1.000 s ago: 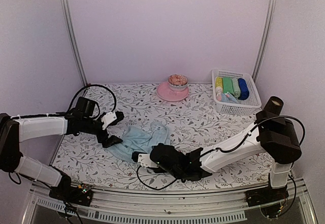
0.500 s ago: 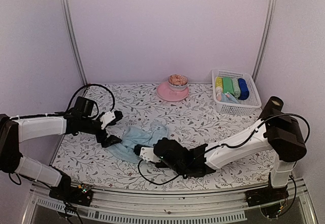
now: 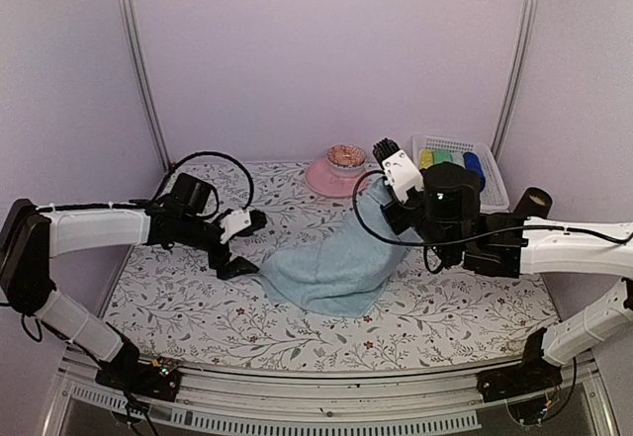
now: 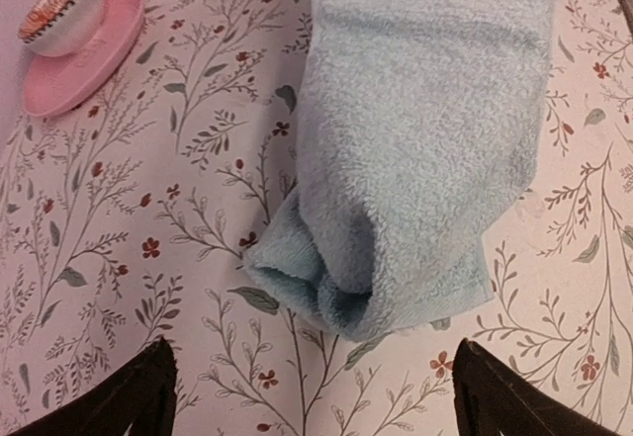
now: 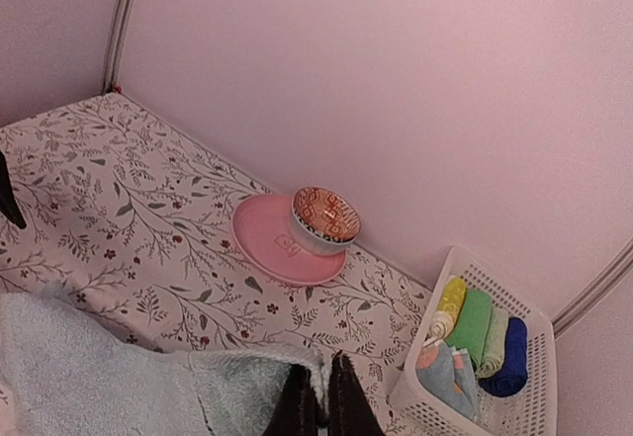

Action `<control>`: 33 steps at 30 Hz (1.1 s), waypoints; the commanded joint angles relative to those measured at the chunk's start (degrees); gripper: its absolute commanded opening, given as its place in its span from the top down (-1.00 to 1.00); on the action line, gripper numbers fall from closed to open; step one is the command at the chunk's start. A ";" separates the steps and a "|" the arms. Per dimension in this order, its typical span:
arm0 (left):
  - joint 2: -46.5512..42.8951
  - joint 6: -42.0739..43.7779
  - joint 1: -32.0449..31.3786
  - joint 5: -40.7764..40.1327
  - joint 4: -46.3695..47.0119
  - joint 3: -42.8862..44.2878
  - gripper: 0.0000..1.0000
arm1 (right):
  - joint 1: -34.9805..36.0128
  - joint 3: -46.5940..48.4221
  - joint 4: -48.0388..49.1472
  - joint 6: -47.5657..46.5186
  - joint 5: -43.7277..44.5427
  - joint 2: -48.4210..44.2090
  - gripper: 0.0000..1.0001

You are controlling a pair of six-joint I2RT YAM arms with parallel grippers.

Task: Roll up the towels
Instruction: Flatten out the towel at the center of the board.

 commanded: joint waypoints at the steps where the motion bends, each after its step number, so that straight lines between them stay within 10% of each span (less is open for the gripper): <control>1: 6.35 -1.11 -5.51 -1.08 -0.73 3.43 -0.95 | -0.94 -2.68 -6.59 5.36 4.31 2.48 0.96; 16: 16.81 8.47 -8.09 1.90 -5.10 9.03 -0.95 | -10.69 -6.29 -15.00 15.32 10.86 -8.02 0.96; 33: 24.27 -2.66 -9.19 -4.81 0.31 15.52 -0.94 | -13.99 -8.73 -14.02 17.41 11.29 -12.55 0.96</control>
